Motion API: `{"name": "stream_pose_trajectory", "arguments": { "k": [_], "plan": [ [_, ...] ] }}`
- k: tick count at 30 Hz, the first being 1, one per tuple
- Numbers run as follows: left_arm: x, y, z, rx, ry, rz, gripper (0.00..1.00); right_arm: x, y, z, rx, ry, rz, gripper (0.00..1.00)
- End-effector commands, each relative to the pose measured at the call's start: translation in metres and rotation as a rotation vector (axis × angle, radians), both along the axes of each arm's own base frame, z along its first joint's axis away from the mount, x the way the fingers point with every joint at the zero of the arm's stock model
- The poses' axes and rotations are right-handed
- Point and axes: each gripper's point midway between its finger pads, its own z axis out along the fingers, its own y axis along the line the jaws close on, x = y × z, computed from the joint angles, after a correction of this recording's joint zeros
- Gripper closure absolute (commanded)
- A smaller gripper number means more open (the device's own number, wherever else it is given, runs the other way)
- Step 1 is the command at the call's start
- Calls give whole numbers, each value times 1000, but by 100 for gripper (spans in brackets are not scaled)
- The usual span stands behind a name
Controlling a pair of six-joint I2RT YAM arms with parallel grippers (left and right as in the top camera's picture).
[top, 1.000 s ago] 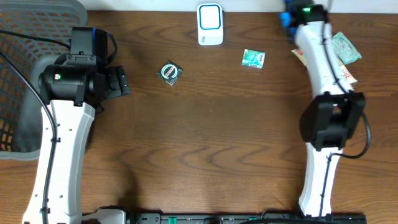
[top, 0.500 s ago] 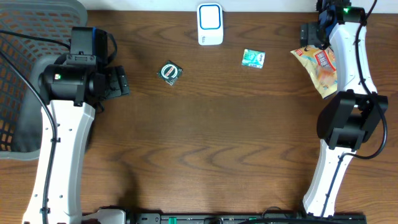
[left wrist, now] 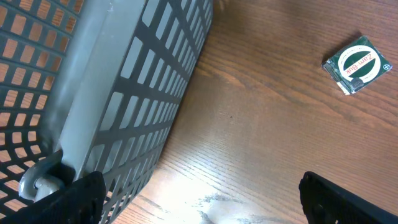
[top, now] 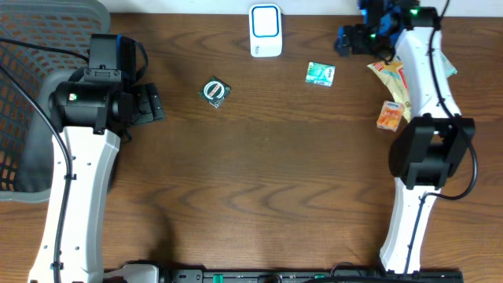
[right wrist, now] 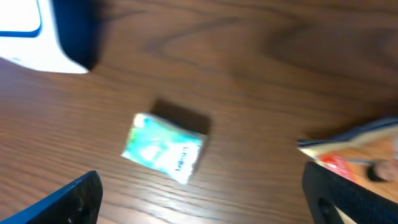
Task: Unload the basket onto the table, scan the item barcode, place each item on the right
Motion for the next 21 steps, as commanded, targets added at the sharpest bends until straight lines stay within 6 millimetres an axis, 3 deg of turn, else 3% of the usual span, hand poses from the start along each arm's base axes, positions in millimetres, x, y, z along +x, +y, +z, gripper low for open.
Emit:
{"name": "stream_pose_trajectory", "arguments": {
  "k": [1,6,12,14,18,21],
  "plan": [
    [-1,5,6,12,-15,17,2,0,20,-1,-35,-9,14,4],
    [-1,5,6,12,-15,17,2,11,34,-26,-158,-58,44,3],
    [-1,5,6,12,-15,17,2,22,31,-56,-194,-111,28,4],
    [-1,5,6,12,-15,17,2,21,30,-68,-192,-112,27,14],
    [-1,5,6,12,-15,17,2,13,35,-91,-164,-95,46,51],
    [-1,5,6,12,-16,18,2,6,44,-102,-119,-74,76,61]
  ]
}}
